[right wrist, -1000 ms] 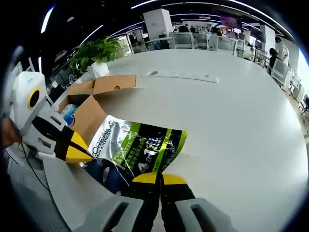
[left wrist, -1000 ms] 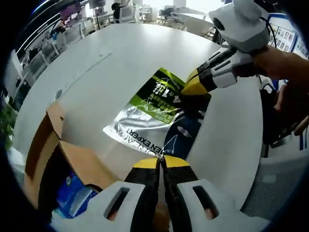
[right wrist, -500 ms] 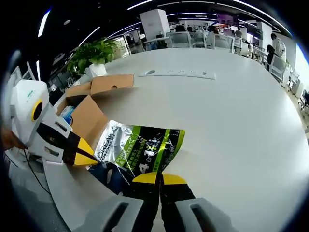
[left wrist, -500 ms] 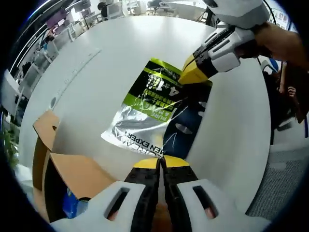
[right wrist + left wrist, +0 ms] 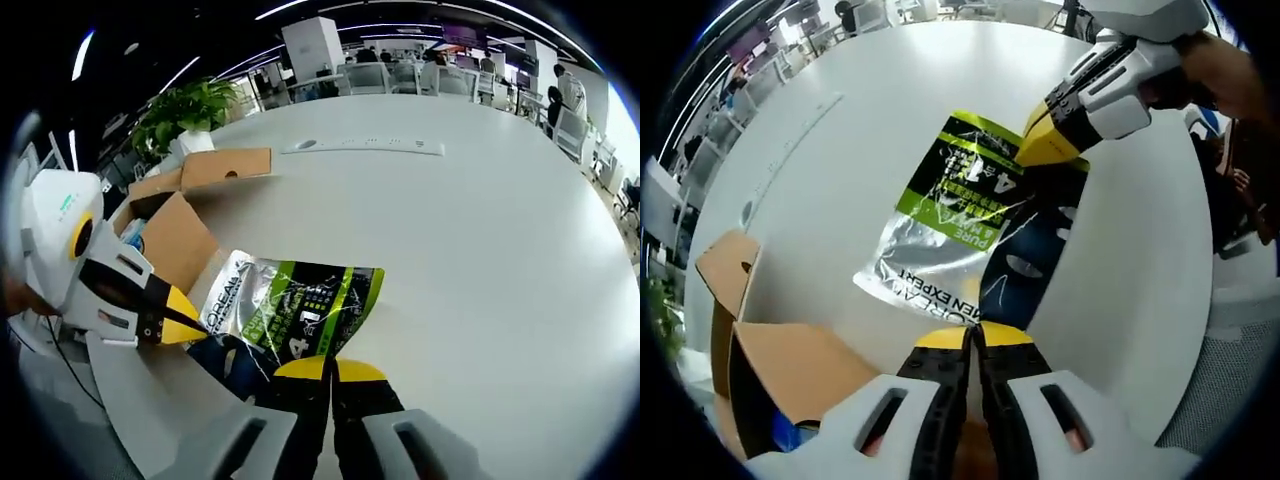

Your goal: Operate the shoe box by opening the lid, removing the specified soft item, and placing it in the target area until the item is outside and the box remains undamaged.

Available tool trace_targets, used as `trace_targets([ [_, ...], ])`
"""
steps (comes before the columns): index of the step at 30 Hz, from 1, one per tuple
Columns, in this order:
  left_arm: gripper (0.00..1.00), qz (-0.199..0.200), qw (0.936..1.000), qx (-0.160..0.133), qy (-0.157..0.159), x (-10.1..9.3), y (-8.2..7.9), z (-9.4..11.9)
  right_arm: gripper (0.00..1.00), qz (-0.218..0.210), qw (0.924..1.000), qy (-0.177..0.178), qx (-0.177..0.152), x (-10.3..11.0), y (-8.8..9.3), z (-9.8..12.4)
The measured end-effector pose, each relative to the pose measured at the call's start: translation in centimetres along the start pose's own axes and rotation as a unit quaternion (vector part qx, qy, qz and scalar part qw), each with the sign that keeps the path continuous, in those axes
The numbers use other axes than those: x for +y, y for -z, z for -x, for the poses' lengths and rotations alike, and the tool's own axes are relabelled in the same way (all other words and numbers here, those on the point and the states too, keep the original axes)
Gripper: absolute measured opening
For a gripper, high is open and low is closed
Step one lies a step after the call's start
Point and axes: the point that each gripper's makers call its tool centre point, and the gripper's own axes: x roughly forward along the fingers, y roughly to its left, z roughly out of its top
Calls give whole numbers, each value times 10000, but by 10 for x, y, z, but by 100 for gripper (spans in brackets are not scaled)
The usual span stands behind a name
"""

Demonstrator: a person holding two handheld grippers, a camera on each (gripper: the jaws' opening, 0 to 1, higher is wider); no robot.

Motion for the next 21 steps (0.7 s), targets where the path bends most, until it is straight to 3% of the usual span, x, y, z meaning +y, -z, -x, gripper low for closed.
trace_targets([
  [9, 6, 103, 9999, -95, -19, 4, -1, 5, 0, -162, 9997, 152, -24, -7, -1, 2],
  [21, 11, 202, 9990, -373, -145, 19, -16, 26, 0, -295, 9992, 255, 10, -4, 0, 0],
])
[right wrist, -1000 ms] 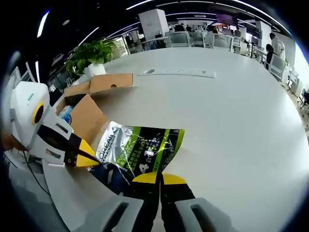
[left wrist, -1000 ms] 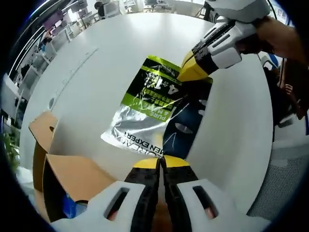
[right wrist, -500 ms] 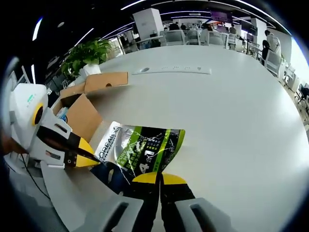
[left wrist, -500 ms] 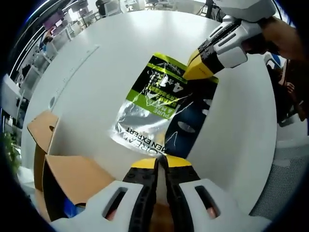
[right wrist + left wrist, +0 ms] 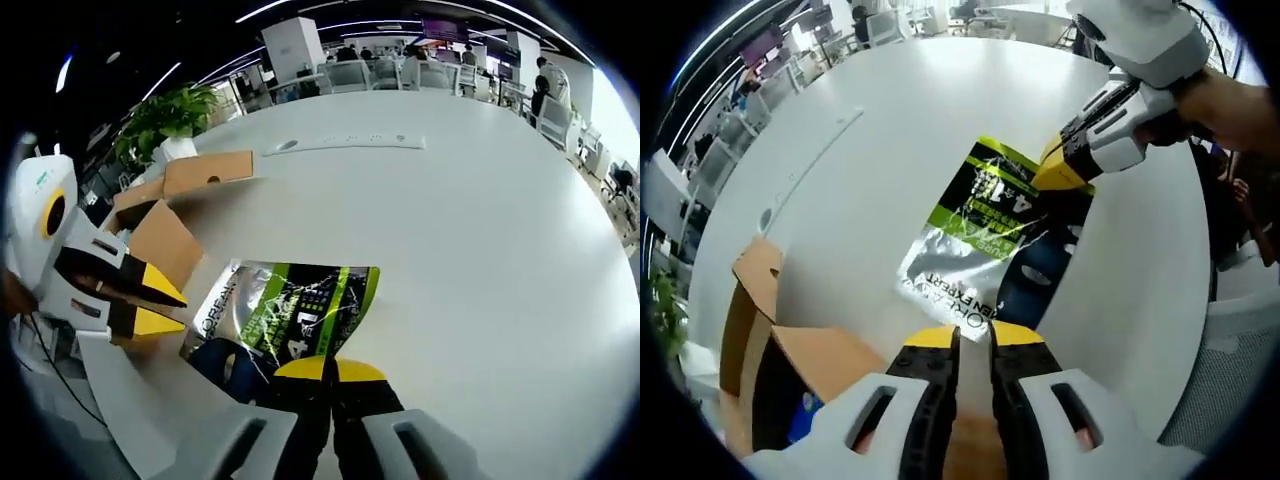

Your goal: Operate the shoe box by opening the lid, removing the specified soft item, and placing it in the target area until the item is outside and the box remains undamaged.

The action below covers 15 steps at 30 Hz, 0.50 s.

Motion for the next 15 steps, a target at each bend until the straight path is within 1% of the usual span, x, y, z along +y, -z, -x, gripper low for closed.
trace_targets([
  [6, 11, 271, 9995, -143, -21, 11, -1, 11, 0, -91, 10000, 27, 19, 2, 1, -1],
  [13, 11, 541, 9980, -326, 31, 16, -5, 25, 0, -94, 9999, -3, 36, 9, 0, -3],
  [15, 11, 560, 9978, -356, 2, 19, -4, 29, 0, -87, 10000, -17, 33, 11, -1, -4],
])
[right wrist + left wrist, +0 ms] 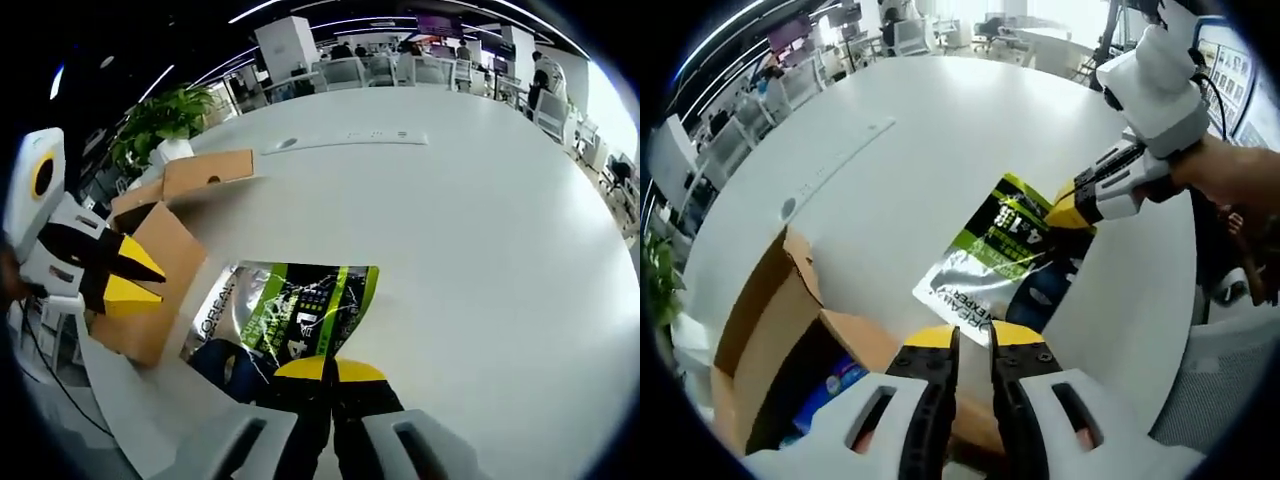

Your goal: Operate the shoe box by opening the lid, removing the specified soft item, and placing it in the target area until the item is outside and the box remains undamaged.

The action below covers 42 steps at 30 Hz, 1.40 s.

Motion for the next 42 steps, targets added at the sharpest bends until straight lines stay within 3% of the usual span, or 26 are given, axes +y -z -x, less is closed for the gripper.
trace_targets([
  [13, 11, 428, 9987, -281, -28, 18, 5, 25, 0, -1, 10000, -7, 73, 12, 1, -7],
  [26, 11, 1088, 9924, -570, 28, 35, 24, 55, 0, 111, 9998, -40, 183, 21, 2, -15],
  [34, 12, 1323, 9890, -631, -187, 57, 47, 72, 0, 199, 9995, -17, 239, 25, 2, -16],
  [42, 12, 1597, 9845, -588, -432, 77, 83, 88, 0, 422, 9988, 56, 255, 23, 1, -15],
])
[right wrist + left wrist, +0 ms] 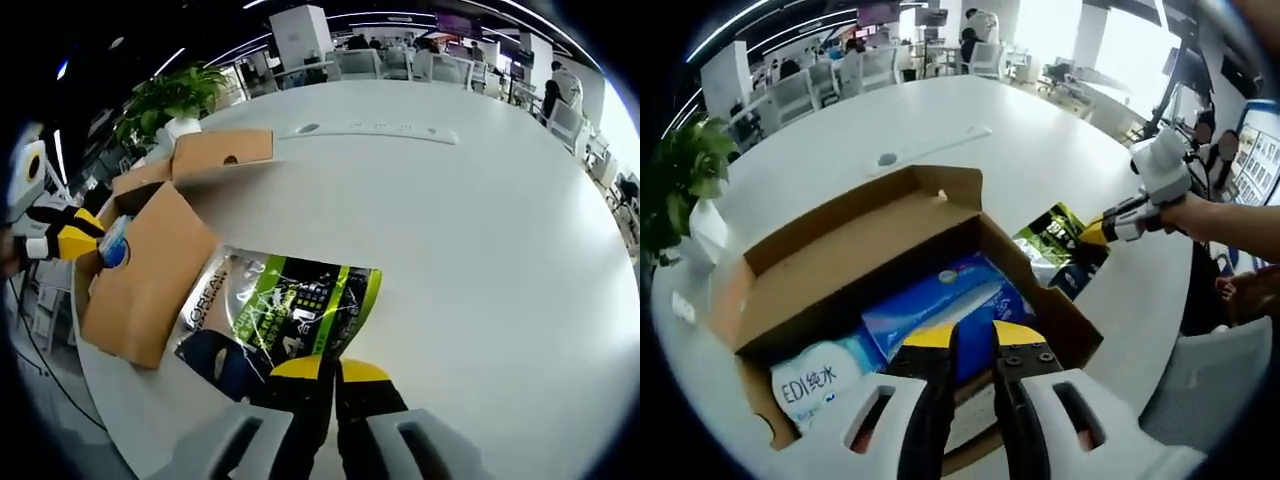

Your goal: Operate the shoe box by opening the lid, removing the specified soft item, and placing it in the target area until the item is outside and the box remains undamaged.

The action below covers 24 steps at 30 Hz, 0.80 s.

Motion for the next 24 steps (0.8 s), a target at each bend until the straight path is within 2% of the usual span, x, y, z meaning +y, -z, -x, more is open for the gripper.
trace_targets([
  [13, 13, 272, 9991, -24, -327, 37, 25, 23, 2, 247, 9997, 72, -41, -7, -1, 11],
  [19, 14, 343, 9986, -48, -406, 49, 31, 29, 6, 430, 9990, -26, -109, -2, -5, 19],
  [24, 16, 369, 9982, -55, -471, 58, 38, 36, 14, 583, 9981, -134, -158, 4, -7, 25],
])
